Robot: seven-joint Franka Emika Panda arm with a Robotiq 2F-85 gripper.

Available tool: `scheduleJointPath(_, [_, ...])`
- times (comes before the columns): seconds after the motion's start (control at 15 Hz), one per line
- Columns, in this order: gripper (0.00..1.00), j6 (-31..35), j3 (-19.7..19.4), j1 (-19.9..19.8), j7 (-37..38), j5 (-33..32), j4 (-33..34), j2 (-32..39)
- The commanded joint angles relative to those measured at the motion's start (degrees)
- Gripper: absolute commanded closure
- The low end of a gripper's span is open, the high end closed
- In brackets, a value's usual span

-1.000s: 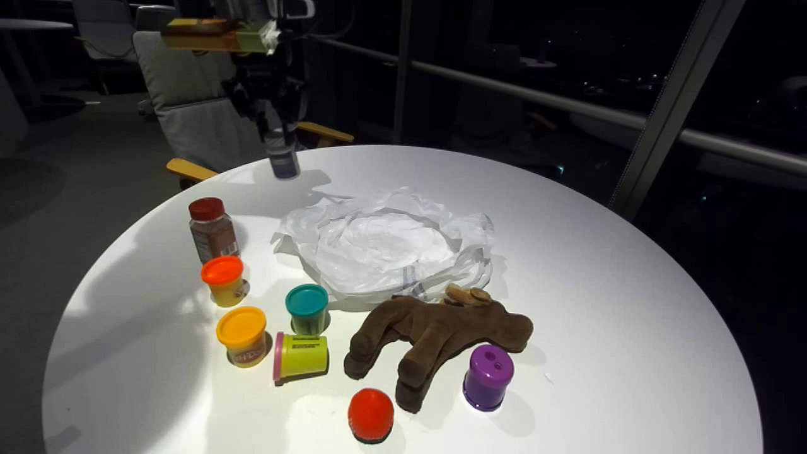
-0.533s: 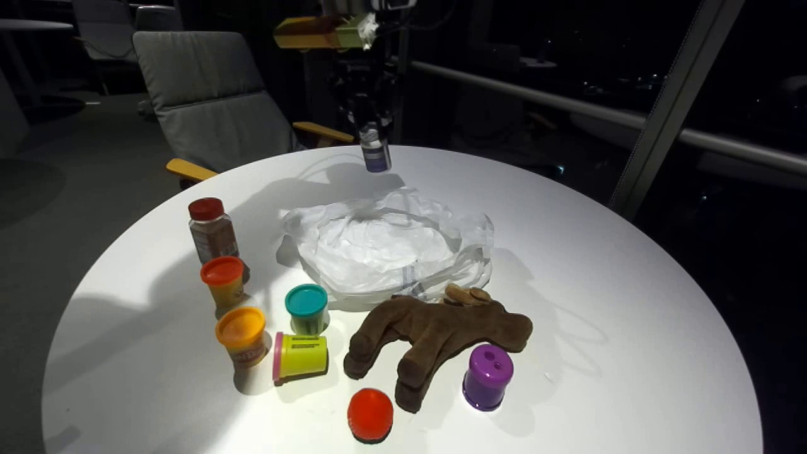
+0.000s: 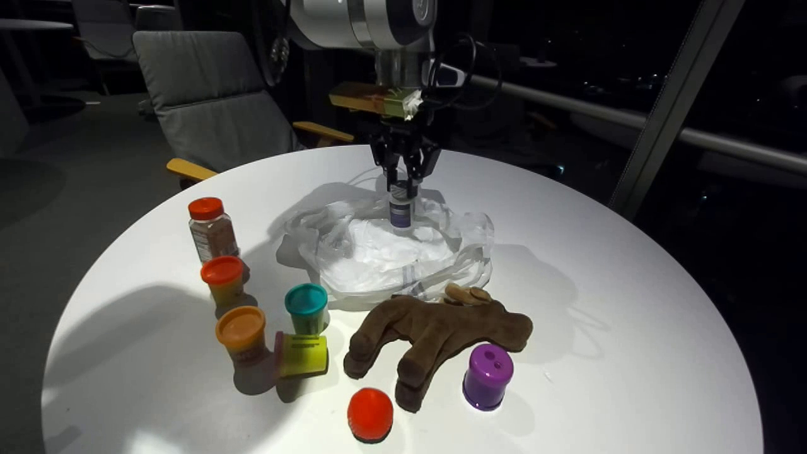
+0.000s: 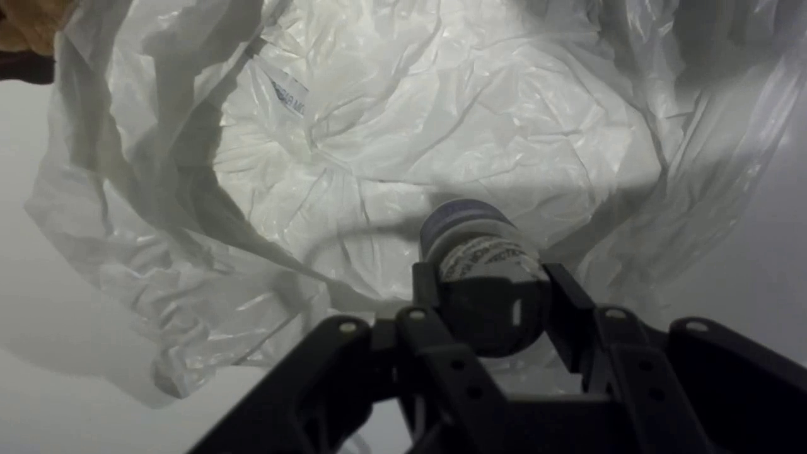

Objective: Pick up all the objects surrounding the white plate and arrange them on the plate

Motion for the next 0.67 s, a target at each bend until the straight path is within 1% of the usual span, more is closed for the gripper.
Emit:
scheduleJointPath(0.0, [0.31,-4.34,-0.01,-0.54,0.77,2.62,8.03,4.51])
scheduleJointPath(0.07, [0.29,-5.18,0.02,-0.69,0.59,2.95,8.94,4.92])
scheduleJointPath(0.13, [0.23,-5.33,0.02,-0.71,0.56,3.17,8.67,4.42])
scheduleJointPath(0.2, [0.16,-5.51,0.05,-0.68,0.62,3.31,8.68,4.0])
scheduleJointPath(0.27, [0.08,-5.27,0.25,-0.57,0.62,3.5,6.99,2.22])
scheduleJointPath(0.33, [0.02,-5.2,0.45,-0.47,0.64,3.72,6.32,1.24])
scheduleJointPath(0.4, [0.0,-4.13,0.6,0.16,1.1,3.74,3.2,-1.64])
scheduleJointPath(0.6, [0.0,-1.36,1.93,2.04,0.93,3.88,-6.18,-10.02])
